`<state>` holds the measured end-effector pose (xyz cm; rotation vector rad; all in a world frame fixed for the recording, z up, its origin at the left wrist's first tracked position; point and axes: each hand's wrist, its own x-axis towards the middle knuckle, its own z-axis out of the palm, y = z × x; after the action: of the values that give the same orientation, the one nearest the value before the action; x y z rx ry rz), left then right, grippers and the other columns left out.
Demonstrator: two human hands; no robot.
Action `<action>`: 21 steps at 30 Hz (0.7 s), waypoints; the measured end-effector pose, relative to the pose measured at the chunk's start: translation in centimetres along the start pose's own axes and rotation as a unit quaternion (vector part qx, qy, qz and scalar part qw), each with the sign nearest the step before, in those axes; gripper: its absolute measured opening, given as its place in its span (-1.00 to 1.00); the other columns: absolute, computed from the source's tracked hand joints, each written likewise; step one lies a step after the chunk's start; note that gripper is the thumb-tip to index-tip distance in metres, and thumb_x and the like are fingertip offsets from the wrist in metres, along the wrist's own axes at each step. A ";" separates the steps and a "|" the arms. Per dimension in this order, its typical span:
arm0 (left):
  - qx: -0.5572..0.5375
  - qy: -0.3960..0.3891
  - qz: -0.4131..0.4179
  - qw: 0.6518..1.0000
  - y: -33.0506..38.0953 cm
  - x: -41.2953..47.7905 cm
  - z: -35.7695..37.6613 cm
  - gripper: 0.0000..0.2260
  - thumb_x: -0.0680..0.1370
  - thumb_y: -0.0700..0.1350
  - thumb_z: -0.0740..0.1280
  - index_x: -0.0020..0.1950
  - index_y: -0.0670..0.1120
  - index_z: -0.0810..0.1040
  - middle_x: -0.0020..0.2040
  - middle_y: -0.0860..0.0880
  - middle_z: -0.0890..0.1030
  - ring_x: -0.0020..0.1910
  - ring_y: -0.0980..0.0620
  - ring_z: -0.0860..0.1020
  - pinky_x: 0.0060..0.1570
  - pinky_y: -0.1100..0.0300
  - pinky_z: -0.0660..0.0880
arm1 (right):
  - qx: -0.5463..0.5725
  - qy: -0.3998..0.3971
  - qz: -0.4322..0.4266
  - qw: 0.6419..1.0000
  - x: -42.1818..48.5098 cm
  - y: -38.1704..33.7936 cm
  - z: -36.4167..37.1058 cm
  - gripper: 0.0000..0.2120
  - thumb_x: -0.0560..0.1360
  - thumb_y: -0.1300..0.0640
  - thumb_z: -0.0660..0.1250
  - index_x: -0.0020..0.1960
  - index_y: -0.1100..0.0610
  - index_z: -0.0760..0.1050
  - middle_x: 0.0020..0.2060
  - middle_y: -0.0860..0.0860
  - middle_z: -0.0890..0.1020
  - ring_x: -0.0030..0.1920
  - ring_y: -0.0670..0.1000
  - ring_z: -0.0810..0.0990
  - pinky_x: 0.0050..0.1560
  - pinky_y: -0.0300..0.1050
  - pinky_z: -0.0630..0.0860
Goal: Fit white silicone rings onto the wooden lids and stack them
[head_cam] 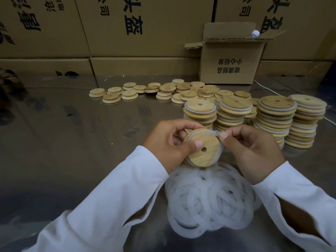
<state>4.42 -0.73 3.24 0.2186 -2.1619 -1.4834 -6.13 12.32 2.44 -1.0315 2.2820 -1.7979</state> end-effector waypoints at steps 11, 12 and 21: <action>-0.076 0.052 -0.044 0.995 -0.8 -0.3 0.9 -0.84 0.46 -0.30 0.36 -0.09 -0.05 0.59 -0.23 -0.17 0.59 -0.21 -0.11 0.58 -0.08 0.05 0.57 | -0.002 -0.007 -0.091 0.996 -0.6 0.0 0.3 -0.88 0.39 0.19 0.35 -0.26 -0.01 0.50 -0.33 -0.05 0.59 -0.27 -0.08 0.54 -0.16 -0.29 0.49; -0.086 0.066 -0.051 0.993 -0.8 -0.3 1.0 -0.86 0.45 -0.28 0.37 -0.10 -0.05 0.59 -0.25 -0.16 0.58 -0.23 -0.07 0.58 -0.10 0.06 0.57 | -0.009 0.005 -0.096 0.995 -0.7 0.0 0.3 -0.89 0.39 0.17 0.35 -0.26 -0.02 0.49 -0.34 -0.08 0.58 -0.27 -0.10 0.54 -0.17 -0.30 0.48; -0.102 0.105 -0.060 0.987 -1.0 -0.3 1.6 -0.88 0.45 -0.23 0.39 -0.03 -0.11 0.61 -0.34 -0.09 0.52 -0.27 -0.06 0.56 -0.16 0.04 0.59 | -0.069 0.049 -0.126 0.988 -0.9 0.0 0.4 -0.88 0.36 0.11 0.35 -0.31 -0.08 0.51 -0.39 -0.22 0.58 -0.25 -0.24 0.55 -0.22 -0.50 0.40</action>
<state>3.78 0.31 1.85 0.4197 -1.8455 -1.6554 -5.32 12.48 2.01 -1.3377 2.4617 -1.8348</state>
